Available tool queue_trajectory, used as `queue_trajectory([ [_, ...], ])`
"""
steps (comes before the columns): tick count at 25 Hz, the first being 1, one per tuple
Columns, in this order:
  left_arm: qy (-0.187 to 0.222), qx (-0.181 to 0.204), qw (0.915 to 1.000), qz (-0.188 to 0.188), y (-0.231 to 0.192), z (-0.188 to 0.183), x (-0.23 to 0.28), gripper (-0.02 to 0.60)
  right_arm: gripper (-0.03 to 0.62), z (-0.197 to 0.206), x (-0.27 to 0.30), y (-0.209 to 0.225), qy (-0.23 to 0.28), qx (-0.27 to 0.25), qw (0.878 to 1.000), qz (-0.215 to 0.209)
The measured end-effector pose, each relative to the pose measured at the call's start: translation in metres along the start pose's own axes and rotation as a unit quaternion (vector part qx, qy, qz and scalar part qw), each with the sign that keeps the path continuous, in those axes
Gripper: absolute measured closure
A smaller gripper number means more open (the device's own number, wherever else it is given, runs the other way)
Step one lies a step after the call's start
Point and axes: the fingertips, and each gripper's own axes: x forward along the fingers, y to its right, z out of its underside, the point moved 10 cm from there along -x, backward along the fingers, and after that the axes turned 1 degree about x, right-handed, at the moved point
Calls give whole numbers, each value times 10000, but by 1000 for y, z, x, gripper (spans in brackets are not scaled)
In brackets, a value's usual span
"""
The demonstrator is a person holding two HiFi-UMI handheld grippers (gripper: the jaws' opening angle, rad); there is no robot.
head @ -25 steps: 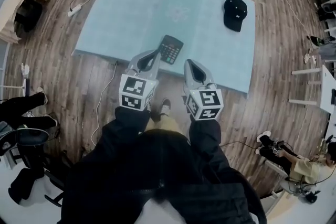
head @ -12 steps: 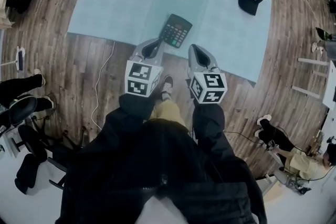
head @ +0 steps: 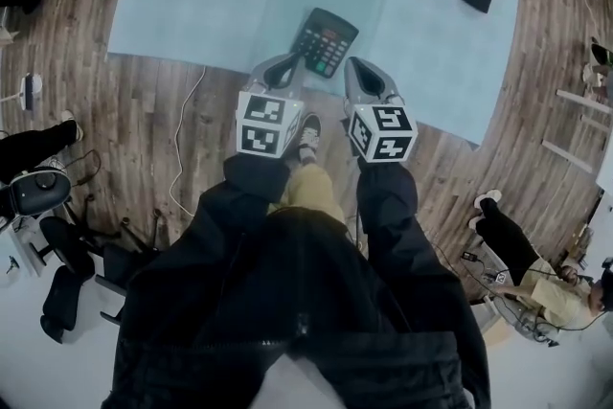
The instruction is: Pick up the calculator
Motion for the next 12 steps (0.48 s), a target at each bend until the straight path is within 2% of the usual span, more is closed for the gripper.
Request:
queue_trajectory([
  [5, -195, -59, 9998, -69, -12, 6, 23, 584, 592, 7, 34, 18, -234, -52, 9997, -12],
  [12, -355, -62, 9993, -131, -26, 10, 57, 584, 552, 13, 73, 45, -456, -57, 9989, 72],
])
